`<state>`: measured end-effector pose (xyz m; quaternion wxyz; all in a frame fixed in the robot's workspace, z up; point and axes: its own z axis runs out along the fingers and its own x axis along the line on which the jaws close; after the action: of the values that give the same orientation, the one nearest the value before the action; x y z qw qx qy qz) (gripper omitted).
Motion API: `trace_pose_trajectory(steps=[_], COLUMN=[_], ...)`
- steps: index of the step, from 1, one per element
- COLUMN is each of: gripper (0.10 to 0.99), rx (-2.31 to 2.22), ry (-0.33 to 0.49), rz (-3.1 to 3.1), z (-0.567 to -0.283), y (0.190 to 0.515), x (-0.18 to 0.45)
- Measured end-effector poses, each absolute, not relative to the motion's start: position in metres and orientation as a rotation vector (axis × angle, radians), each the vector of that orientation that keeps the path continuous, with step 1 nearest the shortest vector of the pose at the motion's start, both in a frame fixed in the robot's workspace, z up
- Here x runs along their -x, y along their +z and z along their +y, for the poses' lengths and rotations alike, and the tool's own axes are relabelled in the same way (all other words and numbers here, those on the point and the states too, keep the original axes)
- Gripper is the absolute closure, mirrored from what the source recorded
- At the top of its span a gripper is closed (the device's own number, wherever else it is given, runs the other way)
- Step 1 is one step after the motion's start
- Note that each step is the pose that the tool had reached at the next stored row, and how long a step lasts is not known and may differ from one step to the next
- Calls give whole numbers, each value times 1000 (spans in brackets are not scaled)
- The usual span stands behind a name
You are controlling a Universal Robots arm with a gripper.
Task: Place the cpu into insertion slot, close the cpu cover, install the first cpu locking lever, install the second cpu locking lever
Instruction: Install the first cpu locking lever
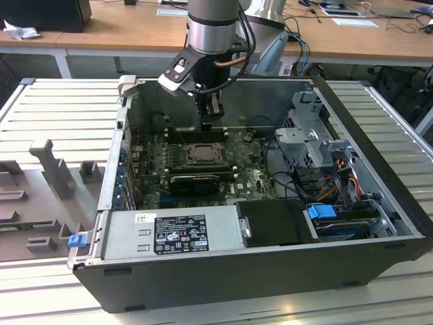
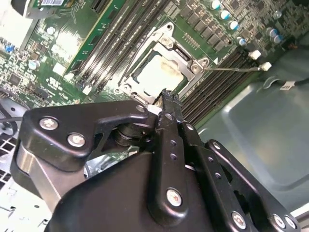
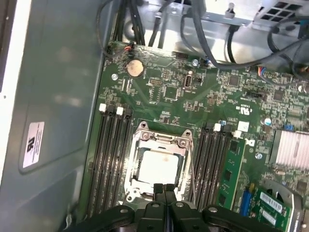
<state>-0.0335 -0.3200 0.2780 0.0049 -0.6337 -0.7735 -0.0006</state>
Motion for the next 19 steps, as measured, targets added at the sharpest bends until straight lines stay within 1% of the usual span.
trace_pose_trajectory(steps=[8, 19], gripper=[980, 980], rx=[1874, 1495], ry=[1, 3], rz=[-2509, -2752], z=[-320, -320], y=[276, 276], x=[34, 34])
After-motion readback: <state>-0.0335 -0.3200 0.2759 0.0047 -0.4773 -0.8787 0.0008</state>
